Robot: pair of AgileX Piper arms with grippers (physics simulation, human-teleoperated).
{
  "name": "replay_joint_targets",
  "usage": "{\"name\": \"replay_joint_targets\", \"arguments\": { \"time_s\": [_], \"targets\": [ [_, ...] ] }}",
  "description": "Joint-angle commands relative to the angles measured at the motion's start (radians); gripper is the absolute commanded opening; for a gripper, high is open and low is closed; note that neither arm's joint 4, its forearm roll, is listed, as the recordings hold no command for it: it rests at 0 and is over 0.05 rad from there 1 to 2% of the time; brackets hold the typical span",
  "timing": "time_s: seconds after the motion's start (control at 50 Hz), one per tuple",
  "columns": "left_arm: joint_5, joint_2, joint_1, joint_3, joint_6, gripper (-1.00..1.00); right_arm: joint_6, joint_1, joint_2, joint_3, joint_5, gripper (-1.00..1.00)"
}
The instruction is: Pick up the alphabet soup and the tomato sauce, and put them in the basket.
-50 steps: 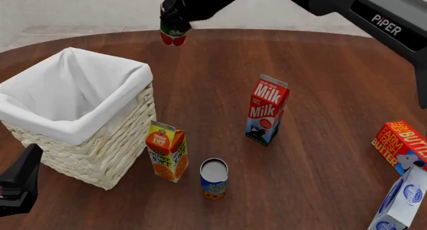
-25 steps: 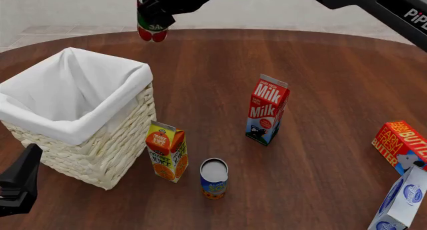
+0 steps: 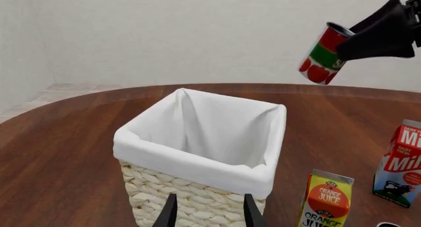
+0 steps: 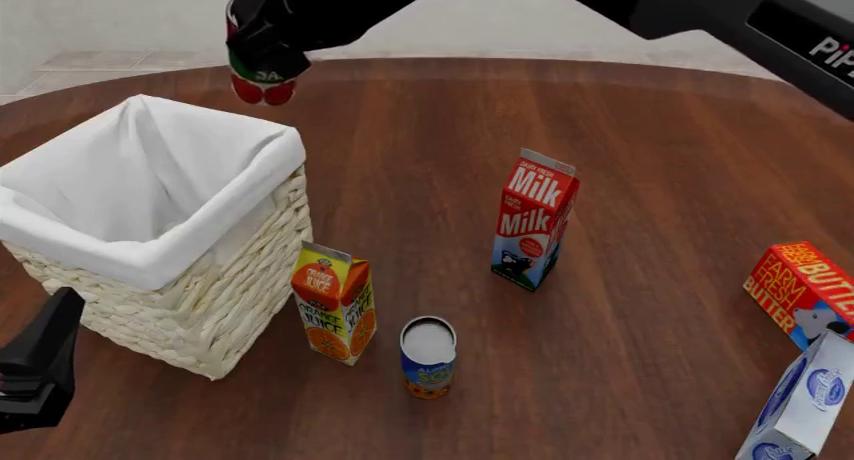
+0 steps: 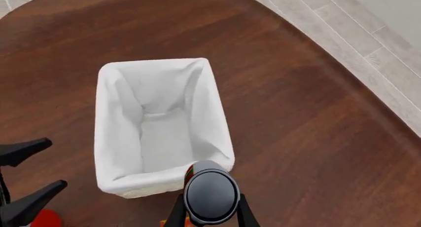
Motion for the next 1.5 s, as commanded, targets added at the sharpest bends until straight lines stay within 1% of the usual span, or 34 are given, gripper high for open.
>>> {"name": "replay_joint_targets", "arguments": {
  "time_s": [0.02, 0.44, 0.88, 0.96, 1.22, 1.32, 1.5],
  "targets": [
    [0.000, 0.000, 0.000, 0.000, 0.000, 1.00, 0.021, 0.023, 0.004, 0.001, -0.009, -1.00],
    [0.000, 0.000, 0.000, 0.000, 0.000, 1.00, 0.031, 0.069, 0.012, 0.002, -0.028, -1.00],
    [0.000, 0.000, 0.000, 0.000, 0.000, 1.00, 0.028, 0.082, 0.042, -0.019, -0.037, -1.00],
    [0.000, 0.000, 0.000, 0.000, 0.000, 1.00, 0.031, 0.088, 0.058, -0.042, -0.033, -1.00],
    [0.000, 0.000, 0.000, 0.000, 0.000, 1.00, 0.036, 0.104, 0.080, -0.064, -0.033, -1.00],
    [0.000, 0.000, 0.000, 0.000, 0.000, 1.00, 0.038, 0.106, 0.095, -0.093, -0.023, -1.00],
    [0.000, 0.000, 0.000, 0.000, 0.000, 1.00, 0.034, 0.112, 0.106, -0.093, -0.031, -1.00]
  ]
}}
